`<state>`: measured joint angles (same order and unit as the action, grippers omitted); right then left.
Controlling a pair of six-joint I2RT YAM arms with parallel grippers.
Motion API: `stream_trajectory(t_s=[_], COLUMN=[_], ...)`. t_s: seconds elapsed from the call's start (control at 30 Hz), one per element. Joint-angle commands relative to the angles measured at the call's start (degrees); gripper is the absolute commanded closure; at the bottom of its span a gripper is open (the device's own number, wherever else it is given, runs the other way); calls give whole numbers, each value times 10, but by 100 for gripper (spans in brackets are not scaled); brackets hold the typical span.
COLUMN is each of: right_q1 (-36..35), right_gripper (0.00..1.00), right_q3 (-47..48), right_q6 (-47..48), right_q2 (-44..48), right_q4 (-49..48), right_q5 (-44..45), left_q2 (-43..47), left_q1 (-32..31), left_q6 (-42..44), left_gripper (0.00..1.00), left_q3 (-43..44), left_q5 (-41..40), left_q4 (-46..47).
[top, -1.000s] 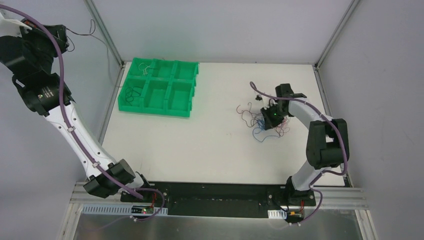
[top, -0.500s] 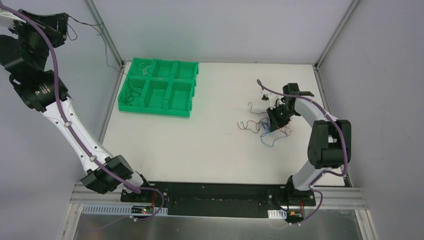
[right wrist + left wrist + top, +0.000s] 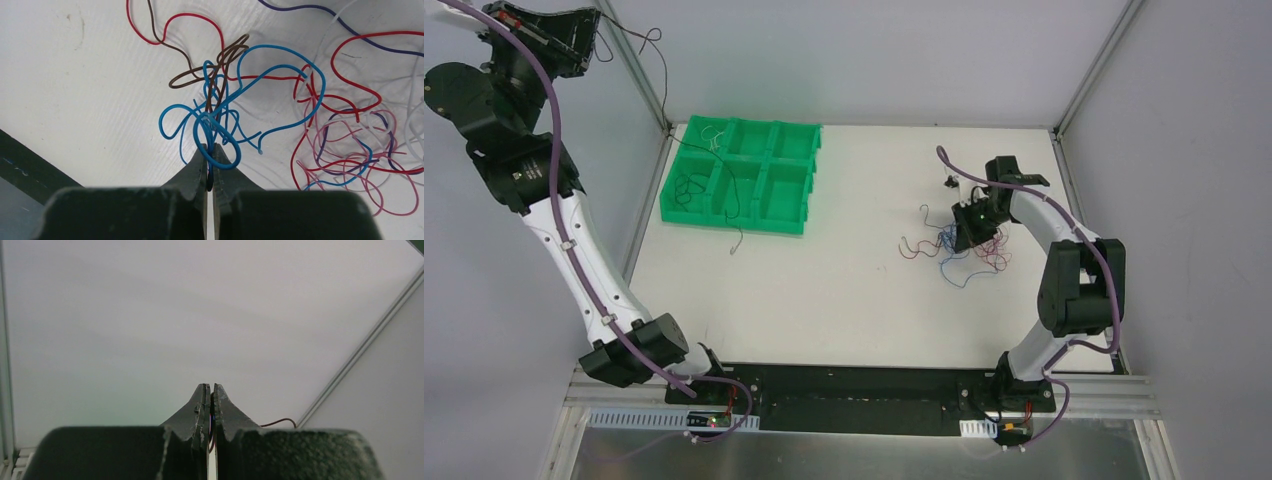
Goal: Untangle the cables
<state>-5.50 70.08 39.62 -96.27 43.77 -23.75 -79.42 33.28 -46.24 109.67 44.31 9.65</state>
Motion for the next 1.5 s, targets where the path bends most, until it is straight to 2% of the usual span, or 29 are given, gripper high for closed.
stream_trajectory(t_s=[0.0, 0.4, 0.73, 1.03, 1.3, 1.47], right_q1=[-10, -14, -15, -16, -16, -17], right_gripper=[100, 100, 100, 100, 100, 100], right_q3=[11, 32, 31, 27, 22, 22], right_q6=[-21, -39, -43, -52, -56, -59], right_q2=[1, -19, -27, -26, -19, -14], right_q4=[0, -9, -11, -12, -12, -13], right_q5=[-23, -23, -20, -18, -13, -9], left_q2=[-5, -35, -97, -135, -131, -106], left_q1=[-18, -50, -51, -67, -82, -89], left_q6=[34, 86, 75, 98, 100, 173], left_gripper=[100, 100, 100, 100, 100, 100], left_q3=[10, -84, 45, 113, 52, -26], left_q5=[-25, -38, -73, -80, -58, -46], left_q4=[31, 39, 35, 46, 62, 62])
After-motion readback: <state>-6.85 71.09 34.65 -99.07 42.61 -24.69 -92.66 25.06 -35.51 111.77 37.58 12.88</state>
